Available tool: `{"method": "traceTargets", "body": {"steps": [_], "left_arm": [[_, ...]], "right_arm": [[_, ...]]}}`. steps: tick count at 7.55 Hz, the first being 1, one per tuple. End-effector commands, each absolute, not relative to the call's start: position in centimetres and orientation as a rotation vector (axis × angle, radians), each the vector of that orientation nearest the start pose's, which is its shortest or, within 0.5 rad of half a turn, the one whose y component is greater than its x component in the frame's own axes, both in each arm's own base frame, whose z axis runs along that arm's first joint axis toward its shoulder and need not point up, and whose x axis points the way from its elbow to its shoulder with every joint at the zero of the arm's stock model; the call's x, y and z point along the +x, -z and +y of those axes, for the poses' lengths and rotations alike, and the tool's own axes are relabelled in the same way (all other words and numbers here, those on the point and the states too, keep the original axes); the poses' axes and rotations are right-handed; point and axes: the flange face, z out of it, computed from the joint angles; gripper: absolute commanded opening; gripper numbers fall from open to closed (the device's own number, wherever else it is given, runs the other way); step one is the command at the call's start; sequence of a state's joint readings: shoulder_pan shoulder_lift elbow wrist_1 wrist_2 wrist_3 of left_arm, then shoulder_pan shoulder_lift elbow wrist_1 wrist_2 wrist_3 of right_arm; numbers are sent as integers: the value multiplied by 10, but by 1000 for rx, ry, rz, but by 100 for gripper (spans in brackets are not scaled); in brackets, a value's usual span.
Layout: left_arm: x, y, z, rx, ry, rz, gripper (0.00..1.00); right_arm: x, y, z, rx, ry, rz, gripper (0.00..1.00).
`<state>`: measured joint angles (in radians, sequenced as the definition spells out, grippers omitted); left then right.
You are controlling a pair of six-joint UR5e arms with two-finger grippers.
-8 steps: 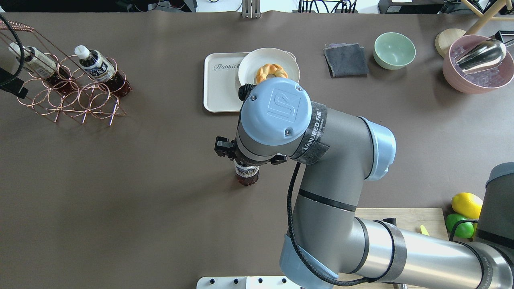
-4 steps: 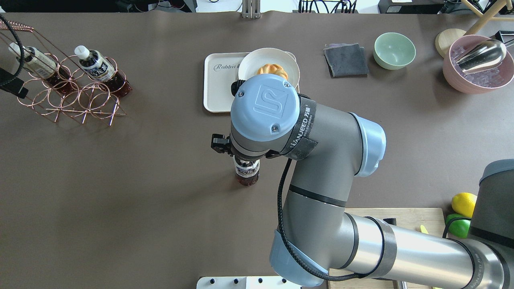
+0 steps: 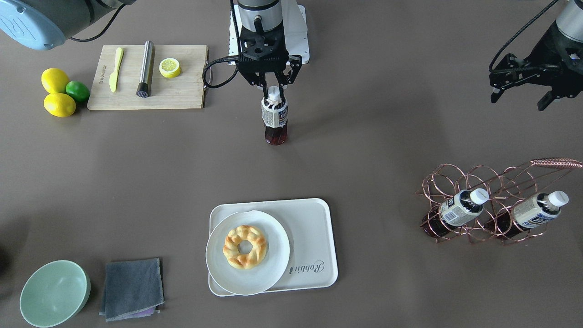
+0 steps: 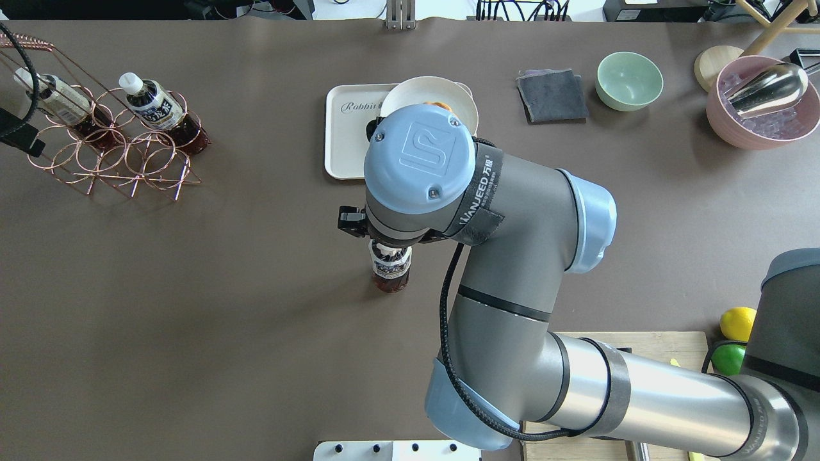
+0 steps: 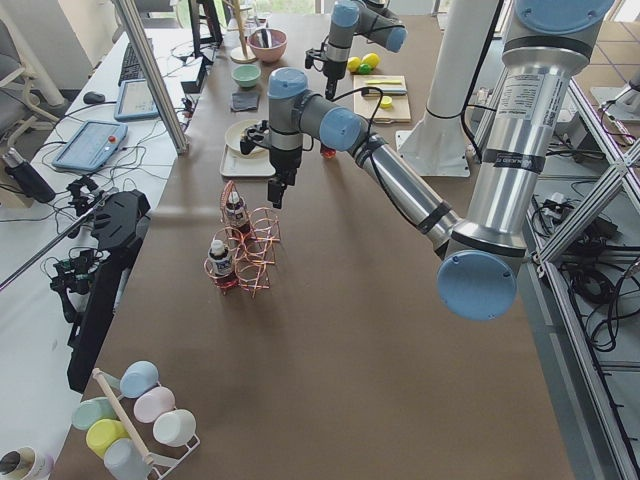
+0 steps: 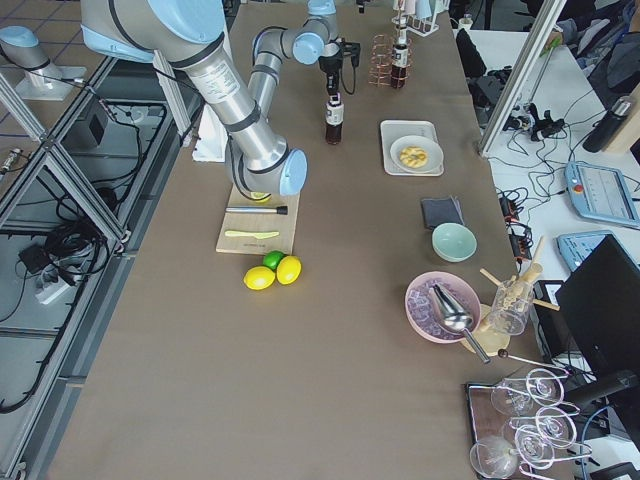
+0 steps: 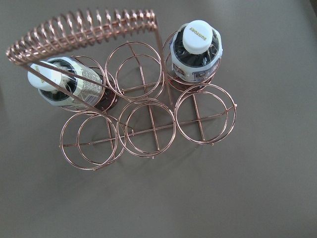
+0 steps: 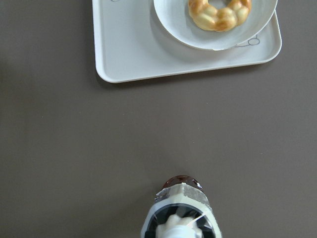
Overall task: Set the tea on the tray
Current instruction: 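Lower the right gripper onto the standing tea bottle and grasp its cap, then carry the tea bottle with the right gripper onto the white tray beside the plate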
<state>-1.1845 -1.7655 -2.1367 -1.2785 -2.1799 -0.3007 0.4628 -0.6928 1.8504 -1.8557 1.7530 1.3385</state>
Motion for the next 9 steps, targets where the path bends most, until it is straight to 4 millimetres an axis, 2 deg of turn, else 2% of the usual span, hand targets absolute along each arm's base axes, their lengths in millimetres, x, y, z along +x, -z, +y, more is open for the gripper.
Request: {"method": "traceTargets", "body": {"steps": [1,2,3,4,5,6,7,8,9], "left_arm": [[105,-354,-466,210,-214,711,97],[78,-373,-450,211,-171,701,97],[56,-402,-435,234,-140,701,97],[45,-436,-416,264,-135,706,97],[43,-450,-410,275,-139,709,97],[42,-449,-409,279,-139,709,97],[39,-448,-409,282,-132,709,97],[36,-449,-409,283,-124,707,97],[34,-450,-410,283,-120,706,97]], "right_arm": [[-499,-38,-411,172,-115,-828,0],[-501,-26,-447,196,-111,-799,0],[-514,-16,-487,212,-142,-804,0],[-526,-15,-523,216,-163,-832,0],[-523,-9,-563,184,-186,-842,0],[-524,5,-598,169,-192,-840,0],[-541,18,-624,156,-202,-830,0],[-551,11,-640,163,-212,-841,0],[-557,-1,-647,157,-213,-830,0]]}}
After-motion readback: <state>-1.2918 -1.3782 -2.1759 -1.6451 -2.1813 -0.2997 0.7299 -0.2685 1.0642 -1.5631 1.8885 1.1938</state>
